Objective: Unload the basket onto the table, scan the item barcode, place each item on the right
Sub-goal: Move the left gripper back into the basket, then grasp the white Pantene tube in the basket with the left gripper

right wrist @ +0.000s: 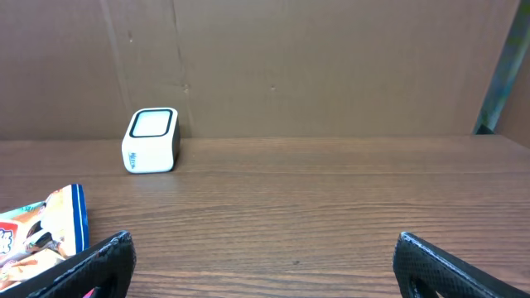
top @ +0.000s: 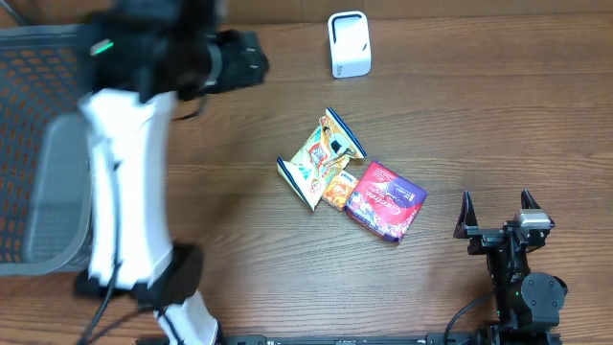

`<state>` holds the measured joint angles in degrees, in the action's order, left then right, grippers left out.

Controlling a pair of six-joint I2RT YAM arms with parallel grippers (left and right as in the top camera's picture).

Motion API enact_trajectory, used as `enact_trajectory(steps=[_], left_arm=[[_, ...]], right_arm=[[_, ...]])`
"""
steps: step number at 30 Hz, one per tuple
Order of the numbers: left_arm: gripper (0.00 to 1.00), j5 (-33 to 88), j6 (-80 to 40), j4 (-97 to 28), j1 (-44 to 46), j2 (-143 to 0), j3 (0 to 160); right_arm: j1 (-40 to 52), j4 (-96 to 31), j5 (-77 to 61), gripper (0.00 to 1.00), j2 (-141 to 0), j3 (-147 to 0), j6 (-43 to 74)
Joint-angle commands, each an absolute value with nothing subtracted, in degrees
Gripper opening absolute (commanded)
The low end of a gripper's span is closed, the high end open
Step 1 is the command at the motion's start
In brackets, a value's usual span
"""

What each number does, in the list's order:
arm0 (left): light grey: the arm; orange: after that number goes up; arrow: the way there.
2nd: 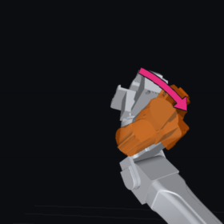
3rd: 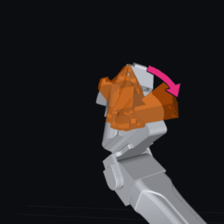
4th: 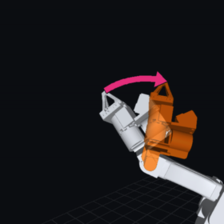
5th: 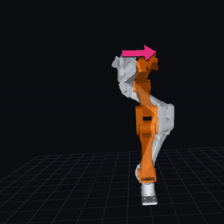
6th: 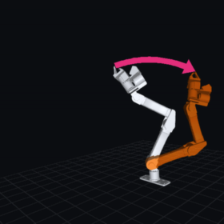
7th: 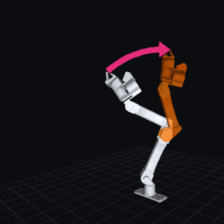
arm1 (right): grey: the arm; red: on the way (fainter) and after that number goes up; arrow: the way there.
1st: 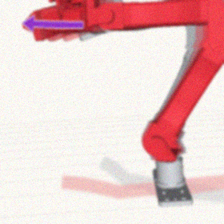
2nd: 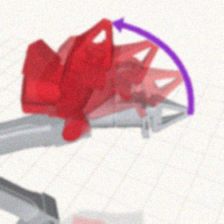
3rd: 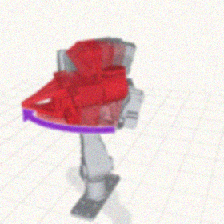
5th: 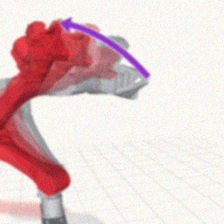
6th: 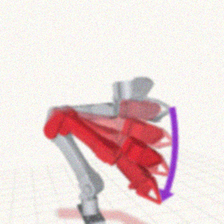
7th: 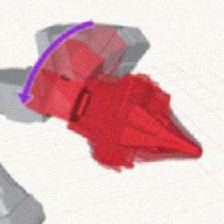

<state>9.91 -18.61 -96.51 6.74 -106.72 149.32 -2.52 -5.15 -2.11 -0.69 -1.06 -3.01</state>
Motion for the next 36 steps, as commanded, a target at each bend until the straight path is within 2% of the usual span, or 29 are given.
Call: enact_trajectory(steps=[1,5,9,10,11,15,18,21,24,29,36], left_arm=[[0.87,10.5,-12.6,-96.8,0.5,-99.3,151.0],[0.92,10.2,-12.5,-96.8,-12.4,-95.9,151.0],[0.94,8.2,-12.8,-96.8,-29.1,-97.6,150.8],[0.99,8.4,-14.4,-96.8,-32.5,-98.7,150.8],[1.00,8.5,-16.4,-96.8,-36.0,-100.1,150.8],[1.00,9.1,-20.6,-96.8,-43.6,-105.9,150.8],[1.00,9.4,-20.0,-96.8,-45.9,-109.7,150.6],[1.00,13.5,-13.3,-96.8,-46.1,-111.9,148.8],[1.00,12.6,-10.9,-96.8,-45.7,-112.6,145.4],[0.99,5.2,-12.7,-96.8,-46.6,-112.3,137.8],[1.00,4.7,-13.3,-96.2,-49.2,-109.2,126.1]], right_arm=[[-2.6,-4.8,-1.7,1.00,-0.2,-0.5,-2.9],[-2.6,-4.8,-1.7,1.00,-0.2,-0.5,-2.9],[-2.6,-4.8,-1.7,1.00,-0.2,-0.5,-2.9],[-2.6,-4.8,-1.7,1.00,-0.2,-0.5,-2.9],[-2.6,-4.8,-1.7,1.00,-0.2,-0.5,-2.9],[-2.6,-4.8,-1.7,1.00,-0.2,-0.5,-2.9],[-2.6,-4.8,-1.7,1.00,-0.2,-0.5,-2.9],[-2.6,-4.8,-1.7,1.00,-0.2,-0.5,-2.9],[-2.6,-4.8,-1.7,1.00,-0.2,-0.5,-2.9],[-2.6,-4.8,-1.7,1.00,-0.2,-0.5,-2.9],[-2.6,-4.8,-1.7,1.00,-0.2,-0.5,-2.9]])
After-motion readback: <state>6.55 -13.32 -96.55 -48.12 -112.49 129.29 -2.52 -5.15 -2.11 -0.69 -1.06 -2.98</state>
